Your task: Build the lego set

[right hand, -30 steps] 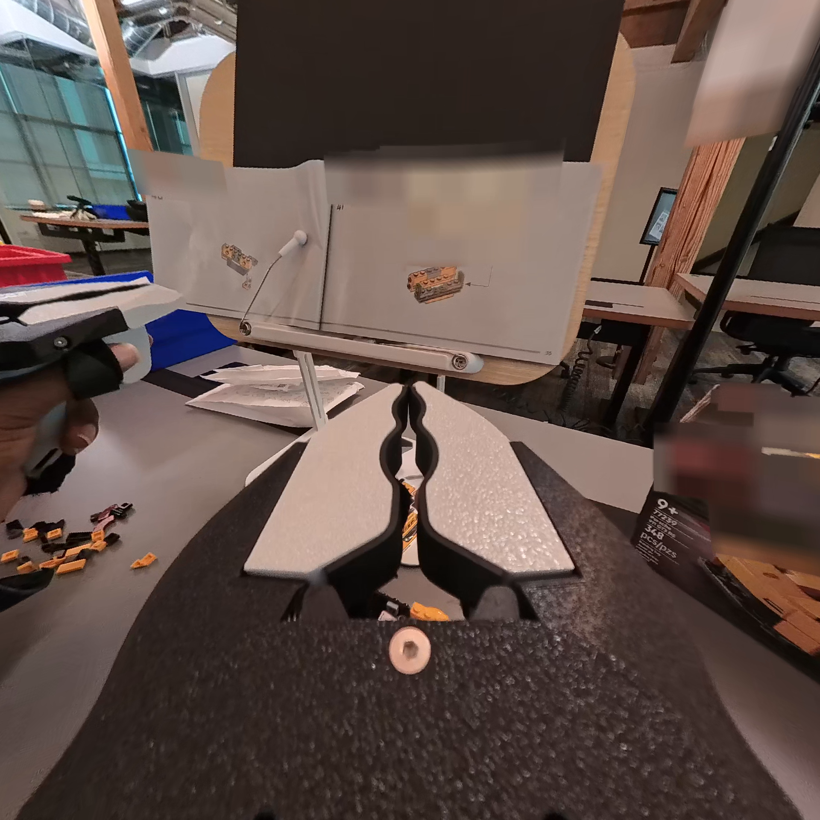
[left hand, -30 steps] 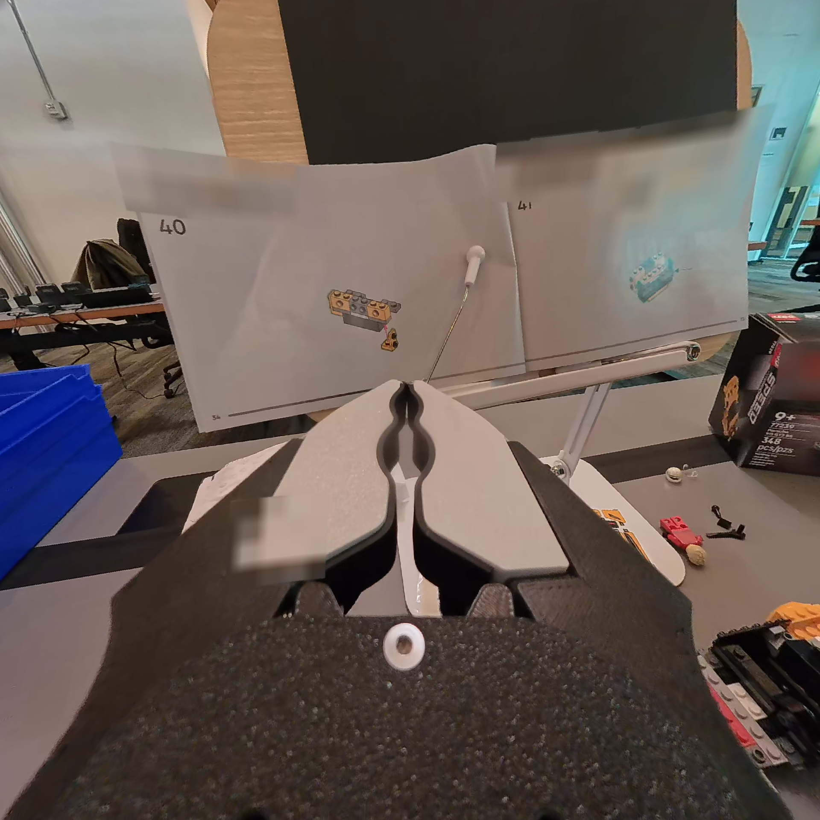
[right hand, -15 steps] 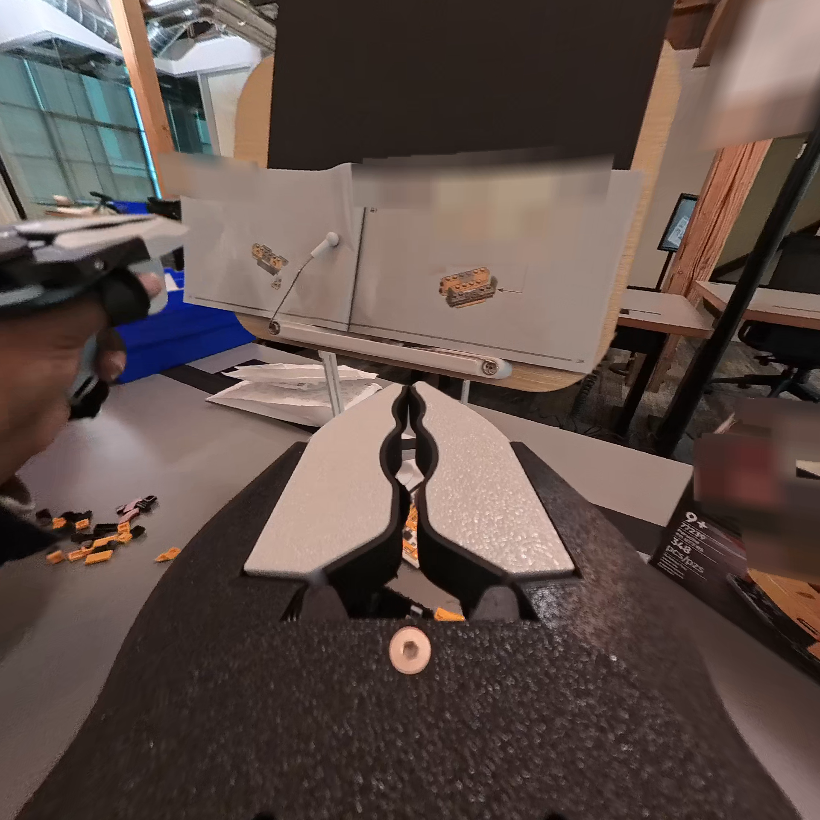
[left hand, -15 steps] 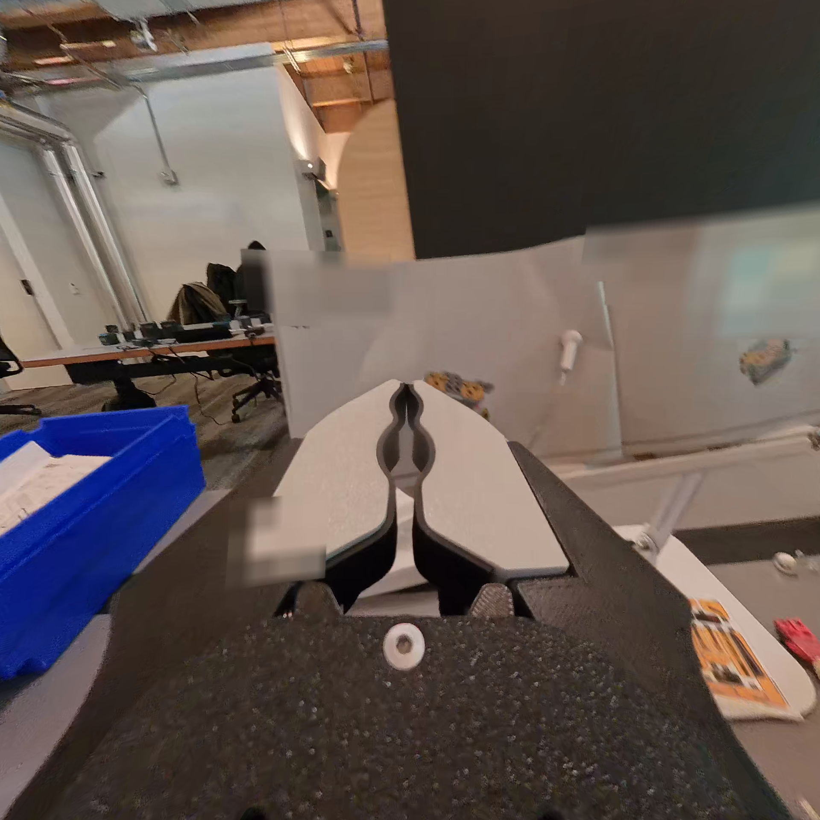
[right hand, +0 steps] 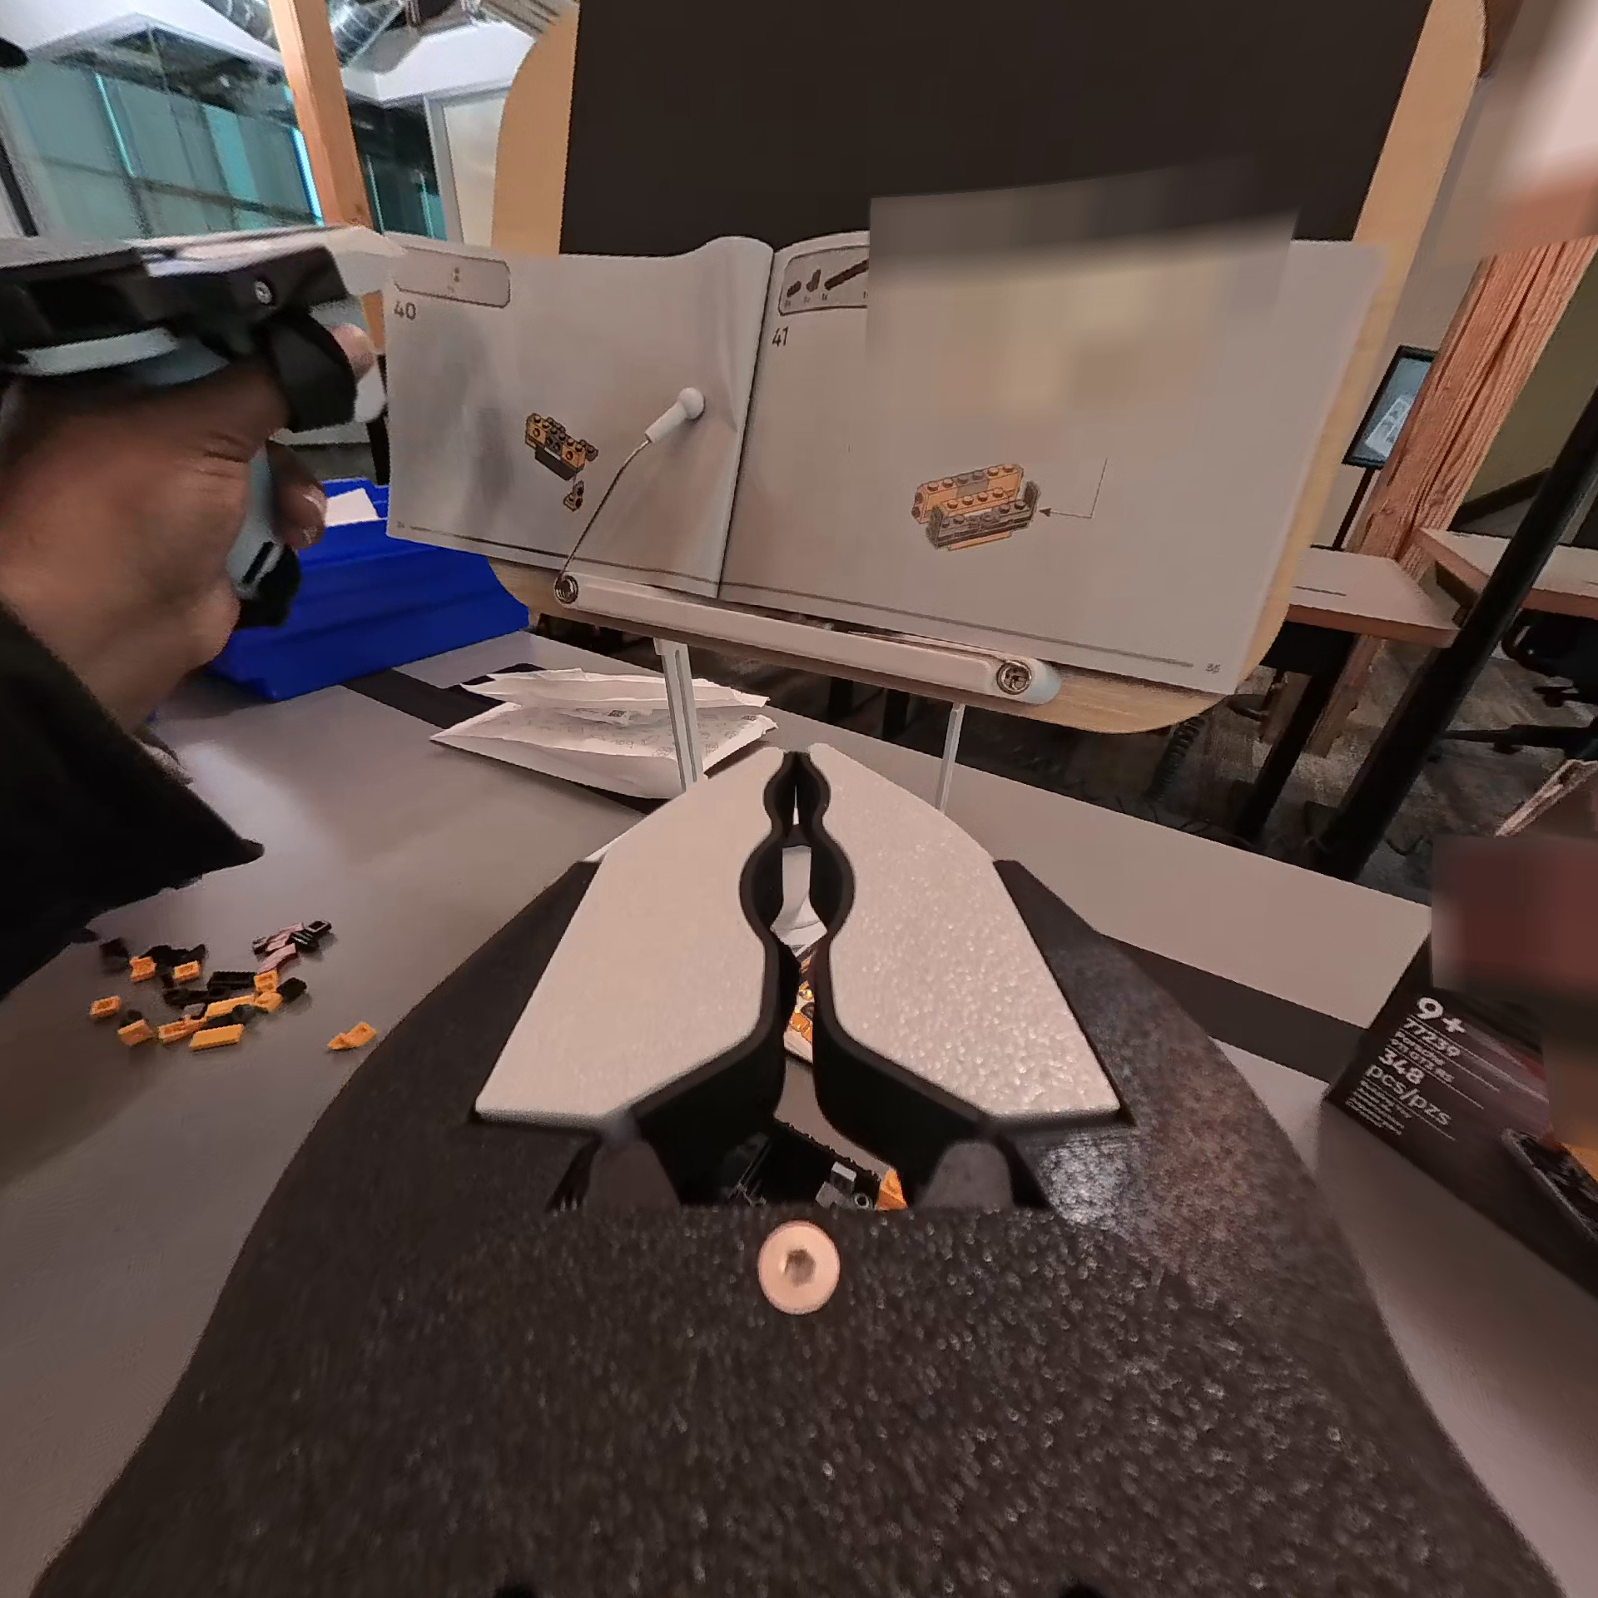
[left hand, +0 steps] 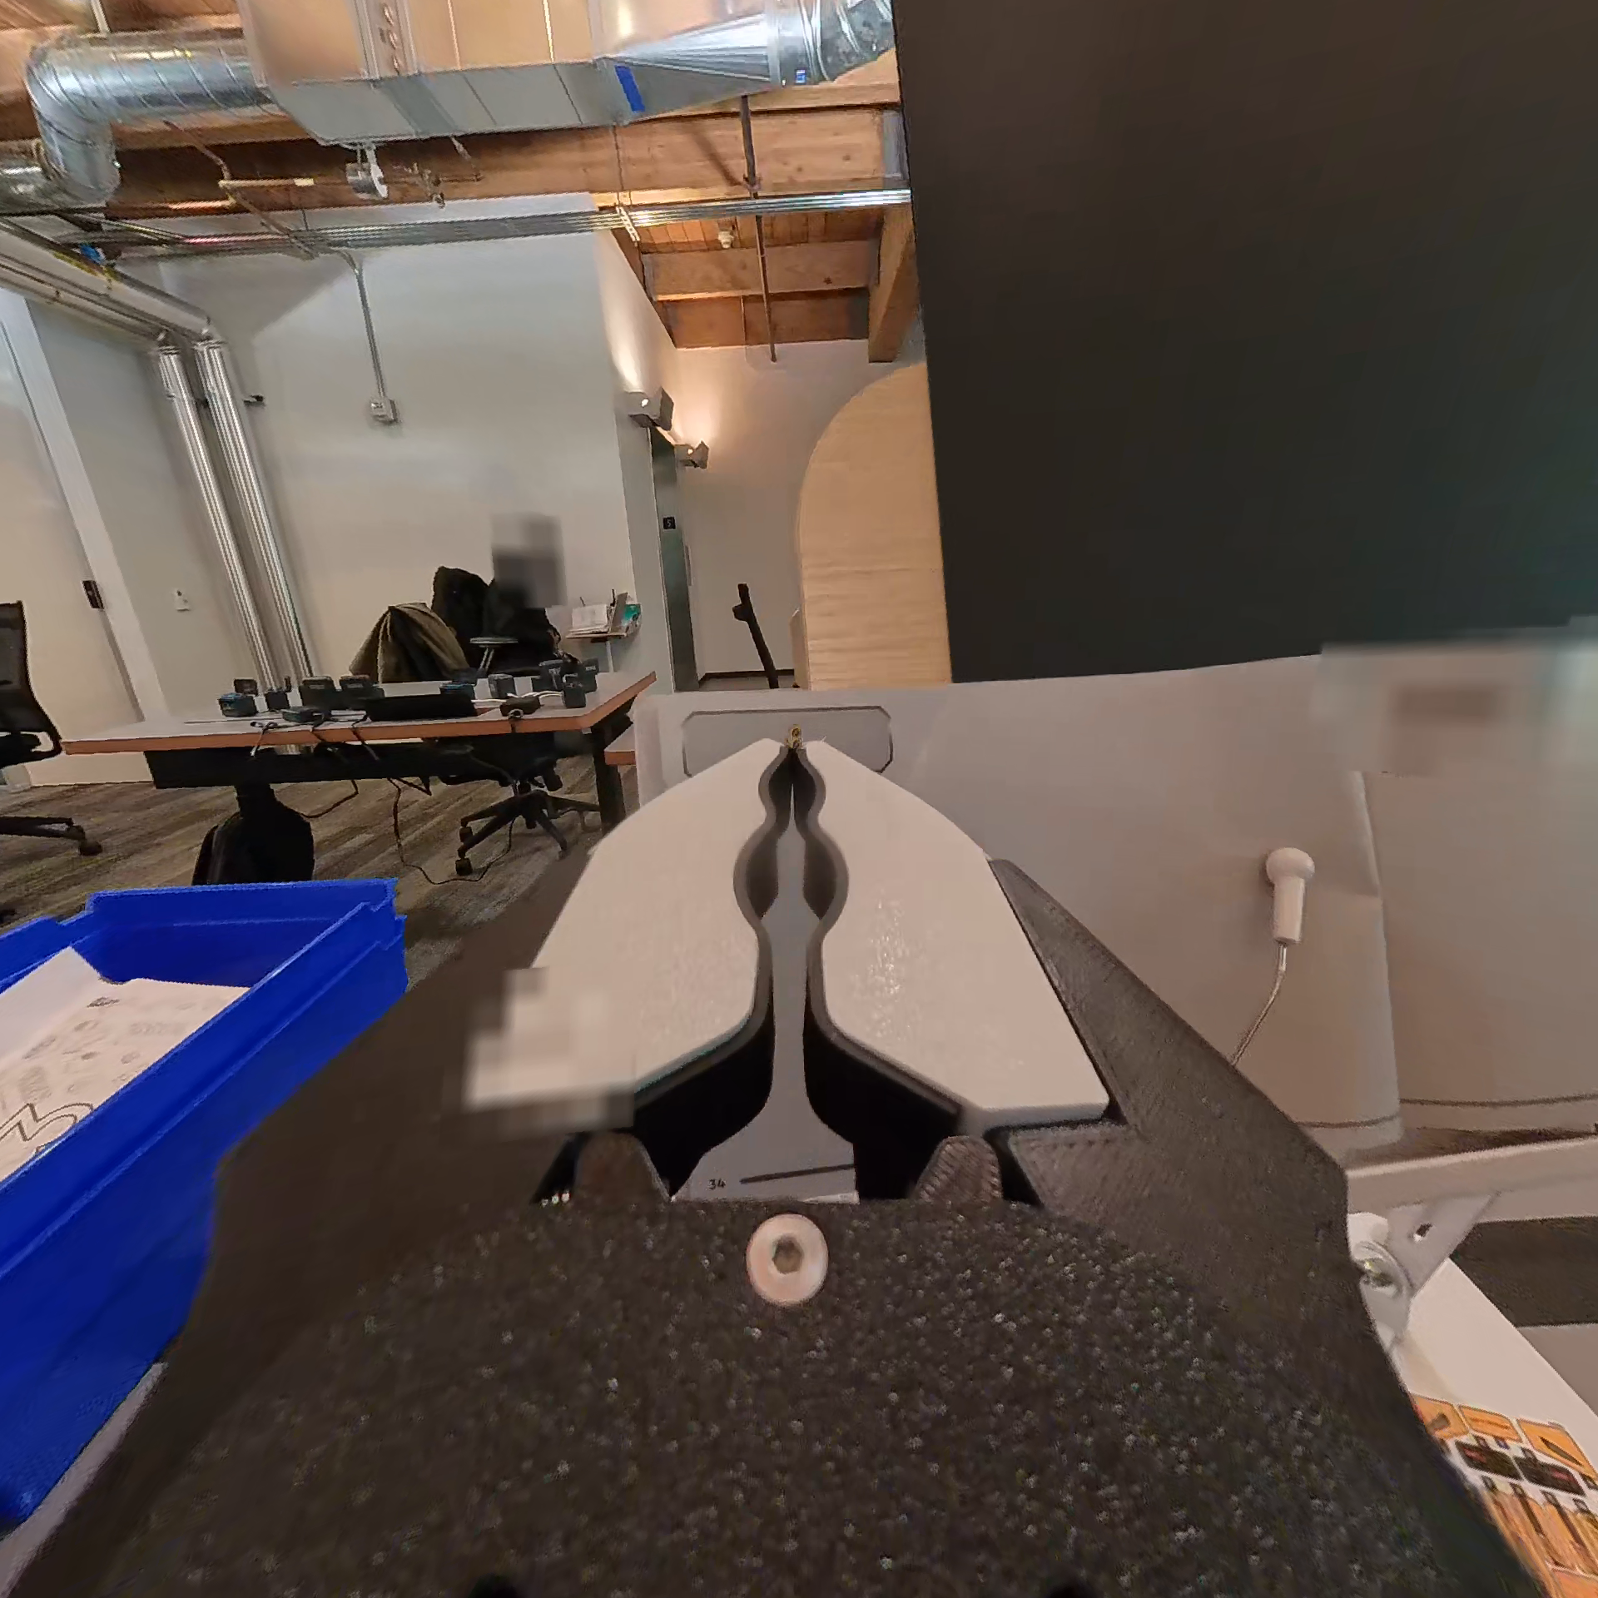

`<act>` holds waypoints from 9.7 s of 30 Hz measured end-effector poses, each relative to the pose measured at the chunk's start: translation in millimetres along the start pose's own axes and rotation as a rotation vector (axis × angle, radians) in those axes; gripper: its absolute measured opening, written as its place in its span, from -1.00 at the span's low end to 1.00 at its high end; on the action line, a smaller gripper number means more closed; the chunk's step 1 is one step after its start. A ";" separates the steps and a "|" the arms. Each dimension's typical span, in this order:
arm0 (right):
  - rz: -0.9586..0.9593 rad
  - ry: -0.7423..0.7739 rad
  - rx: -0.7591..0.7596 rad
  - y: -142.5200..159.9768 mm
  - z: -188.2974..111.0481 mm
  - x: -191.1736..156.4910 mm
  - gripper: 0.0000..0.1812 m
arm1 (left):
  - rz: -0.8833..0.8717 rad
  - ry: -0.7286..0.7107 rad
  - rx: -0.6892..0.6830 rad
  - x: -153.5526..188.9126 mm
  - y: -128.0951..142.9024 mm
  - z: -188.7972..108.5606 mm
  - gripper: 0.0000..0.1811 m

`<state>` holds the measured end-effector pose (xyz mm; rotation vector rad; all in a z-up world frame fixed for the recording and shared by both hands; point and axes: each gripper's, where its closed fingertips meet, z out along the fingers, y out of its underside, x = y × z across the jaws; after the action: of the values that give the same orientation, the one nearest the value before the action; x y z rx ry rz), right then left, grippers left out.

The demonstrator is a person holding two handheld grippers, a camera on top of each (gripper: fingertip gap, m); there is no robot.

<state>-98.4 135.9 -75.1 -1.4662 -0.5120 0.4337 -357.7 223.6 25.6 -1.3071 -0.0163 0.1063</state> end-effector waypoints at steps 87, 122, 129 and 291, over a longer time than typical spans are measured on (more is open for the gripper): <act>0.045 -0.059 -0.148 51.3 -88.0 11.7 -1.00 | 0.165 -0.035 -0.923 -258.3 94.4 -263.5 -1.00; 0.057 -0.042 -0.187 66.0 -85.0 13.8 -1.00 | 0.282 -0.265 -1.802 -365.1 241.3 -227.6 -0.82; 0.060 -0.059 -0.194 68.2 -84.9 12.5 -1.00 | 0.321 -0.222 -1.863 -365.8 247.6 -228.6 -0.97; 0.009 -0.130 -0.241 79.4 -83.8 -8.3 -1.00 | 0.835 0.401 -1.413 -171.0 192.7 -366.9 -0.66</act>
<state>-54.8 67.6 -157.6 -1.6789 -0.6798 0.4891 -514.7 -95.2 -247.9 -2.6469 0.9568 0.6197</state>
